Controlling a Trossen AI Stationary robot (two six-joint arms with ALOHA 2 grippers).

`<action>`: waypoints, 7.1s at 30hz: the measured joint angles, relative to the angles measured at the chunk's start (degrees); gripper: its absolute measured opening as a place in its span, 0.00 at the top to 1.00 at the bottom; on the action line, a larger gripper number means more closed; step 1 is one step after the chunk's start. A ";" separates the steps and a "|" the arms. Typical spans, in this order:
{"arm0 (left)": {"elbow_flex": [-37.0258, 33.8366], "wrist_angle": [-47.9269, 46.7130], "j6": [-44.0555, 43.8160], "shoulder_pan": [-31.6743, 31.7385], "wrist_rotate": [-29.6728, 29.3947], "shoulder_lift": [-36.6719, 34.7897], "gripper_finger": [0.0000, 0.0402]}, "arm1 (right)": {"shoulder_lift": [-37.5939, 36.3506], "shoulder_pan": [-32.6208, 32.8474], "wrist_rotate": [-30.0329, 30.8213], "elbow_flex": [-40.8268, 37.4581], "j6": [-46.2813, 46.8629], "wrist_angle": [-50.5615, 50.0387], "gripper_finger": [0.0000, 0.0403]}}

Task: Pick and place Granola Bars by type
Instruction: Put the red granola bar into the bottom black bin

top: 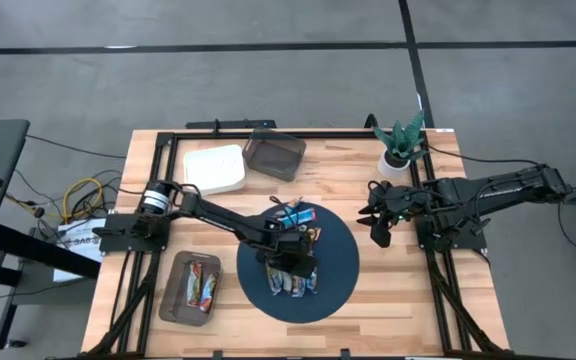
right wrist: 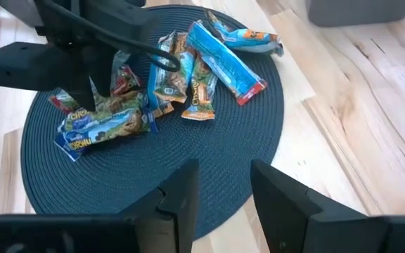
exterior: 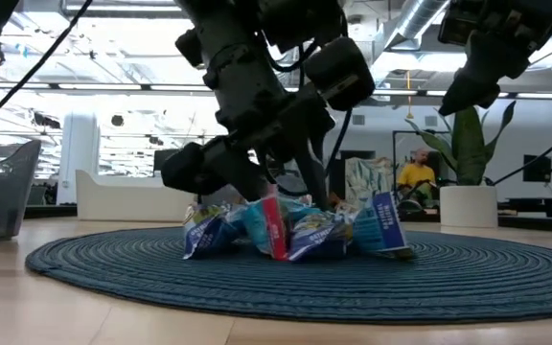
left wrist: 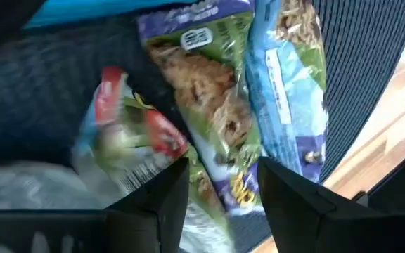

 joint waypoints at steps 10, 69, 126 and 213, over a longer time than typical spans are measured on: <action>5.20 -5.34 1.68 0.00 -1.41 -0.99 0.70 | 0.02 0.00 0.02 0.00 -0.02 -0.04 0.70; 3.06 -11.75 -2.54 0.20 -5.87 0.69 0.51 | 0.02 -0.01 -0.09 -0.02 -0.02 -0.13 0.70; 4.35 -53.68 -23.47 -18.03 -10.54 -32.18 0.82 | 0.00 -0.01 -0.09 -0.07 -1.17 -0.54 0.70; 22.17 -29.79 55.15 14.05 -14.83 4.30 0.68 | 0.02 -0.46 -7.08 0.00 -9.92 11.63 0.70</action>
